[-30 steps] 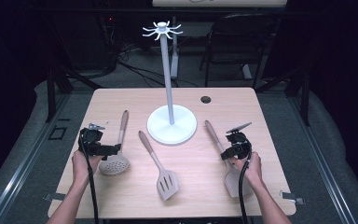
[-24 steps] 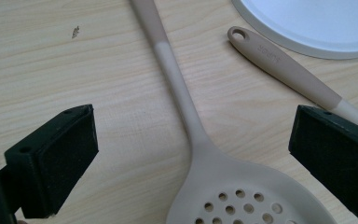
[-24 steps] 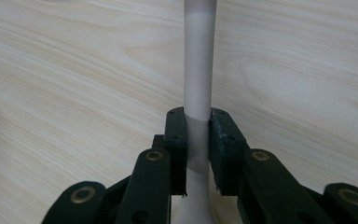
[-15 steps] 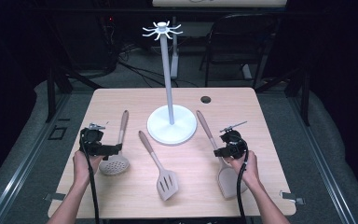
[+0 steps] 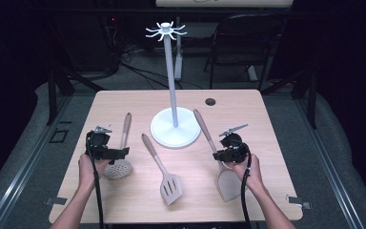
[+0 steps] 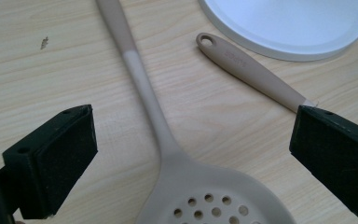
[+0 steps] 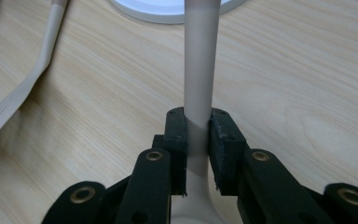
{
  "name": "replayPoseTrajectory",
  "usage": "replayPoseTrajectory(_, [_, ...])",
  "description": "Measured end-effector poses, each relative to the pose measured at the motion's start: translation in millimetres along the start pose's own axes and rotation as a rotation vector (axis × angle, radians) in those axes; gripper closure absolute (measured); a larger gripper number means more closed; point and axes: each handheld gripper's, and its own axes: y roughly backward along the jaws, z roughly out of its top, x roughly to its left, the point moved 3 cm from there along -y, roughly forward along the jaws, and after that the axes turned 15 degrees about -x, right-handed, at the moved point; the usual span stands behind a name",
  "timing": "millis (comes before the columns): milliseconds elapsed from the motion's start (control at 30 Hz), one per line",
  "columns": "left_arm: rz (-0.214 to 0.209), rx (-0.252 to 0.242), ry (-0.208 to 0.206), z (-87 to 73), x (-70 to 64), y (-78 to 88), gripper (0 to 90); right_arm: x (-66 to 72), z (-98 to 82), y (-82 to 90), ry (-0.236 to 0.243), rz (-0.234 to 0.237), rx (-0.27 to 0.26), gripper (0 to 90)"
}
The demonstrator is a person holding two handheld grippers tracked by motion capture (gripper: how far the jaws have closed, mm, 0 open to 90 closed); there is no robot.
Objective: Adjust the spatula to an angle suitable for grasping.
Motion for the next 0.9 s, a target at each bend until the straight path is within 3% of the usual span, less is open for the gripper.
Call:
replayPoseTrajectory(367, [-0.048, -0.02, -0.013, 6.5, -20.8, -8.9, 0.4, 17.4, 6.3, 2.2, 0.057, 0.04, -0.031, 78.6])
replayPoseTrajectory(633, [-0.079, -0.02, -0.048, 12.5, -36.8, -16.4, 0.2, 26.4, 7.3, 2.5, 0.089, 0.047, -0.047, 78.6])
replayPoseTrajectory(900, [-0.104, -0.037, -0.054, 17.9, -48.1, -21.1, 0.2, 32.1, 10.9, -2.0, 0.12, 0.052, -0.054, 78.6])
